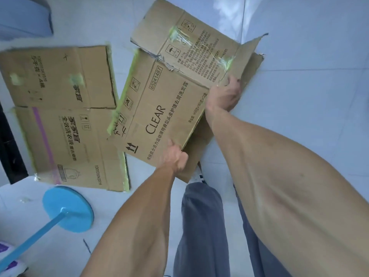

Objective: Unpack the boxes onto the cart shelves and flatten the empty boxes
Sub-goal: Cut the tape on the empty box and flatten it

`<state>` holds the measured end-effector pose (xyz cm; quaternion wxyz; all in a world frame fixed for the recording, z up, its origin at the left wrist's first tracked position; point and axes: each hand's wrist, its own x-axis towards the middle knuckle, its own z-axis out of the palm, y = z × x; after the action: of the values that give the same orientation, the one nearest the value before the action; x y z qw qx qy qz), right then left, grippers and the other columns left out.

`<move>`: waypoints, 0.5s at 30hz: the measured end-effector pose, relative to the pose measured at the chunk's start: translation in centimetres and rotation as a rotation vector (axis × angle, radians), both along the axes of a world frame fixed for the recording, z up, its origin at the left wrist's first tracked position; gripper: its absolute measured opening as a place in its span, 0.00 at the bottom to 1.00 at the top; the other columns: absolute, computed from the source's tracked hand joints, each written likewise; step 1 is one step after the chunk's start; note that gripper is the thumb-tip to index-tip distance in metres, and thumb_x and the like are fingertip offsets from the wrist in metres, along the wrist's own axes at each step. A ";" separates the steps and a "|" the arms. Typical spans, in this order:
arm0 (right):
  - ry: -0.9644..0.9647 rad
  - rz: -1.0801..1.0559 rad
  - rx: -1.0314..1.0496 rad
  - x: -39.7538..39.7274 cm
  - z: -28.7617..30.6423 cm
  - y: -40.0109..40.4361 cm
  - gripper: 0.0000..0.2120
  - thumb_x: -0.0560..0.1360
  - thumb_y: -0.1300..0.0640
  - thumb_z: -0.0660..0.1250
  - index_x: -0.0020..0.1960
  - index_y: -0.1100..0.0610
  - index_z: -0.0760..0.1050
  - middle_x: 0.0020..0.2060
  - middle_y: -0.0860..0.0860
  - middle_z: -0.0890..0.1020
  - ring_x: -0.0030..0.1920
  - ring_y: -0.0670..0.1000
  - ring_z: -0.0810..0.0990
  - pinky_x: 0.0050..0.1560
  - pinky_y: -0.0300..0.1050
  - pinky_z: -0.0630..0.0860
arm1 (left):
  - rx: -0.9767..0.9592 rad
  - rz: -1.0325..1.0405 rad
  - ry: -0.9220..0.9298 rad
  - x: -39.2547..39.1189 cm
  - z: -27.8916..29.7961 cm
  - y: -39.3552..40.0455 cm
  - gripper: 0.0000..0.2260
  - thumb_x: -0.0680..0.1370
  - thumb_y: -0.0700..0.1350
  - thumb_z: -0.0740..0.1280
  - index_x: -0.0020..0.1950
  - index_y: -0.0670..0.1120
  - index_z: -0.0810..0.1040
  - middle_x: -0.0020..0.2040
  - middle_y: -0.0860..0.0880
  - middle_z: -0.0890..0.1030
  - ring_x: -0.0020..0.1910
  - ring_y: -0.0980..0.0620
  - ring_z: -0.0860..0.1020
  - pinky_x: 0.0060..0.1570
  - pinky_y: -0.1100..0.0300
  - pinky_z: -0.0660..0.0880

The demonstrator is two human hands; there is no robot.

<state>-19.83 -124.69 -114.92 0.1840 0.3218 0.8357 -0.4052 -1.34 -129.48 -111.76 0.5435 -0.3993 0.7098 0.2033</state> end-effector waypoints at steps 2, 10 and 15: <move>0.064 0.397 0.228 0.2 -0.7 0.8 0.24 0.74 0.64 0.61 0.70 0.58 0.71 0.75 0.60 0.65 0.76 0.59 0.60 0.73 0.48 0.58 | 0.132 -0.136 -0.066 -0.5 -1.7 1.4 0.28 0.77 0.42 0.55 0.78 0.41 0.57 0.81 0.43 0.43 0.72 0.36 0.66 0.69 0.44 0.67; -0.090 1.370 0.263 4.5 -3.1 0.9 0.15 0.73 0.64 0.60 0.58 0.61 0.77 0.61 0.56 0.74 0.64 0.57 0.69 0.65 0.51 0.68 | 0.020 0.263 0.123 0.1 -5.5 2.0 0.20 0.78 0.42 0.58 0.69 0.48 0.74 0.64 0.43 0.79 0.56 0.42 0.79 0.57 0.53 0.77; -0.334 1.693 0.325 8.6 -6.9 -1.4 0.25 0.77 0.63 0.60 0.73 0.53 0.64 0.77 0.68 0.43 0.78 0.65 0.44 0.74 0.59 0.57 | -0.409 0.645 -0.040 4.5 -7.8 -2.7 0.20 0.79 0.45 0.60 0.70 0.39 0.69 0.67 0.38 0.71 0.62 0.41 0.74 0.53 0.52 0.70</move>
<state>-11.27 -126.07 -121.83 0.4946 -0.3290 0.8033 0.0436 3.18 -132.13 -119.56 0.3744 -0.7062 0.5629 0.2103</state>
